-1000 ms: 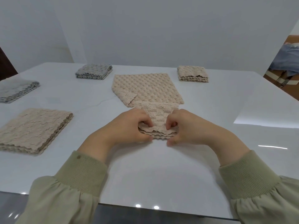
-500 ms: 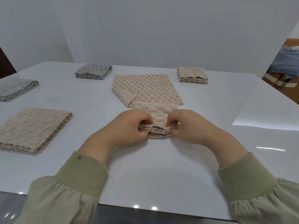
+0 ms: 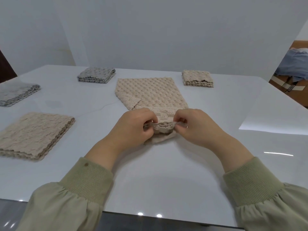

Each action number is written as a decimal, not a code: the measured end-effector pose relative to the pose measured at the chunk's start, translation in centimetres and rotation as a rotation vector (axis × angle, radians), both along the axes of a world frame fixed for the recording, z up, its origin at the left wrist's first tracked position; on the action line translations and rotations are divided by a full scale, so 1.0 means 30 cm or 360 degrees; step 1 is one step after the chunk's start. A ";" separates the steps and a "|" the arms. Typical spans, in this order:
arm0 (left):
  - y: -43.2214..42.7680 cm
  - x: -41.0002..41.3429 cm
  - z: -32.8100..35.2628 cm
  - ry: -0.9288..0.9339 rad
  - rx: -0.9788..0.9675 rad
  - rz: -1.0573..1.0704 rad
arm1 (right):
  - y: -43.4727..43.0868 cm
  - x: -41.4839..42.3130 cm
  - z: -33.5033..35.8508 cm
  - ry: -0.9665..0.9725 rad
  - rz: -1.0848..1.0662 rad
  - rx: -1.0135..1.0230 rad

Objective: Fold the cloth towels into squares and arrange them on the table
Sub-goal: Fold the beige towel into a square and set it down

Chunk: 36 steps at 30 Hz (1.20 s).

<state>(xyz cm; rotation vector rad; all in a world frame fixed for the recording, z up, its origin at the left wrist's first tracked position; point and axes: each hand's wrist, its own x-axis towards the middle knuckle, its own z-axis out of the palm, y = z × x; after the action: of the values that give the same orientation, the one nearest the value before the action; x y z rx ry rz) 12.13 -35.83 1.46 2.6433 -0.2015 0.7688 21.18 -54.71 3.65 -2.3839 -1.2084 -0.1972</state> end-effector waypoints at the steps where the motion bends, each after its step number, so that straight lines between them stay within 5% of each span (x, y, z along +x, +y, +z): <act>1: 0.000 -0.001 -0.002 0.0034 -0.0039 -0.0004 | -0.003 0.000 0.002 0.0123 -0.0006 -0.0023; 9: -0.007 -0.004 -0.001 0.0235 -0.0172 -0.0017 | -0.026 0.003 0.017 0.0352 0.0022 -0.0326; 16: -0.001 -0.010 0.012 0.0139 -0.0047 -0.0027 | -0.004 -0.003 0.004 -0.0288 0.0123 0.0146; 21: -0.012 -0.006 -0.016 0.0217 0.0138 -0.0167 | -0.023 0.012 -0.031 -0.0241 0.0190 -0.0206; 29: -0.013 -0.012 -0.007 0.0497 -0.0024 -0.0140 | -0.033 0.008 -0.028 -0.0100 0.0118 -0.0434; 32: -0.019 -0.001 -0.001 0.0291 -0.0379 -0.0013 | -0.049 -0.004 0.006 0.0193 0.0038 -0.0279; 34: -0.008 0.025 -0.010 0.0068 -0.0263 0.0192 | -0.024 0.000 0.004 0.0225 -0.0050 0.0016; 36: 0.006 0.042 -0.023 0.0265 0.0021 0.0362 | 0.038 0.002 -0.017 -0.0056 -0.0136 0.0321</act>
<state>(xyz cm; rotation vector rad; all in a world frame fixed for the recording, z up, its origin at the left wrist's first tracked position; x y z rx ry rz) 13.40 -35.64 0.76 2.7567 0.1422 0.6116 21.23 -53.58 3.15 -2.2656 -1.0495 -0.3716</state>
